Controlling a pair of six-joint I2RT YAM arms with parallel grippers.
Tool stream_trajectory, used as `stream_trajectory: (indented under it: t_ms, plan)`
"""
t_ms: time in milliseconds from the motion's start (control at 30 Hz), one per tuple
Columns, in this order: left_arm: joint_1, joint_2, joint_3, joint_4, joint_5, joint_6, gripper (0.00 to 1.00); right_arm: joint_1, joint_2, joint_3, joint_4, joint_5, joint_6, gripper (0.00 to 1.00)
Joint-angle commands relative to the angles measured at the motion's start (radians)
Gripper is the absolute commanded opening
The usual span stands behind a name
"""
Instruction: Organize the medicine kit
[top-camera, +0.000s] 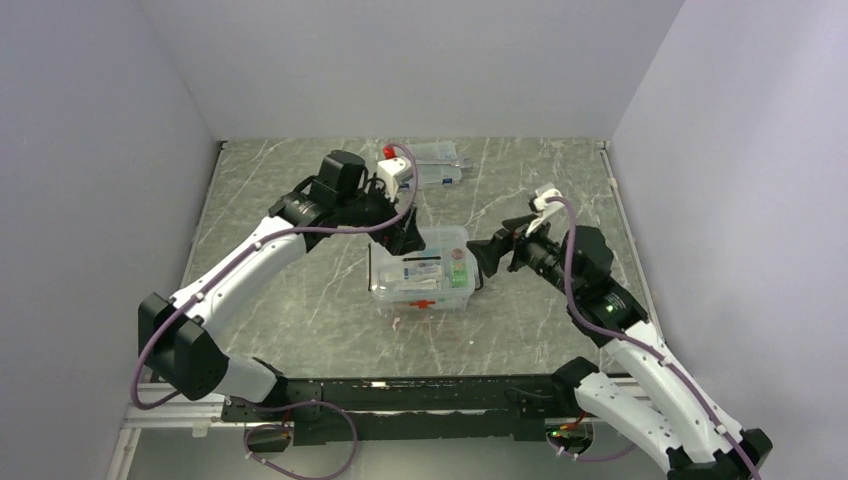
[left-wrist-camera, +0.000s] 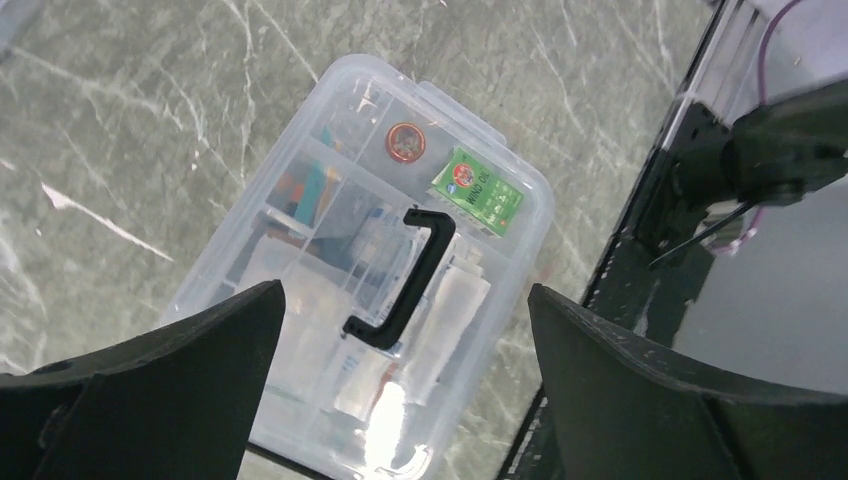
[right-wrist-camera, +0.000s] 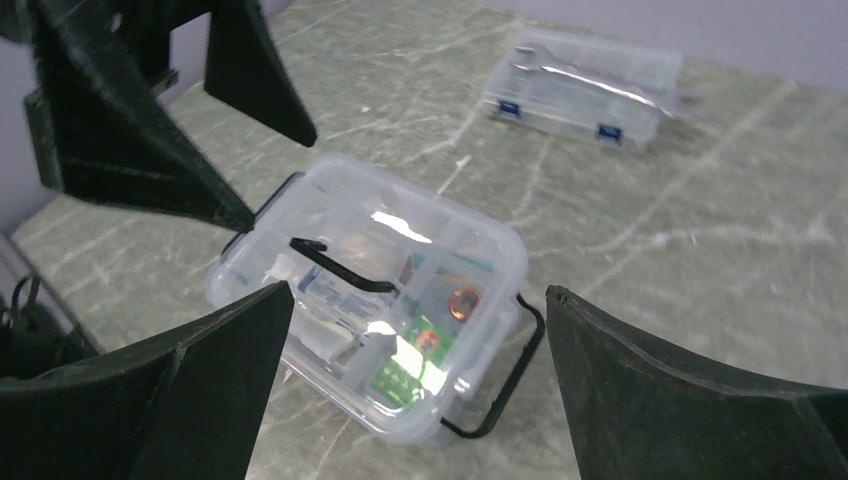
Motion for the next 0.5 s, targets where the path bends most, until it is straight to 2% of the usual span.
stream_trajectory:
  t_ms: [0, 133, 467]
  plan:
    - [-0.037, 0.038, 0.043, 0.076, 0.056, 0.190, 0.99, -0.003, -0.098, -0.043, -0.095, 0.299, 0.241, 1.00]
    - [-0.094, 0.068, 0.050, 0.126, 0.055, 0.276, 0.99, -0.005, -0.171, -0.065, -0.156, 0.383, 0.280, 1.00]
    - [-0.195, 0.195, 0.113, 0.140, -0.066, 0.451, 0.99, -0.005, -0.302, -0.152, -0.181, 0.363, 0.310, 1.00]
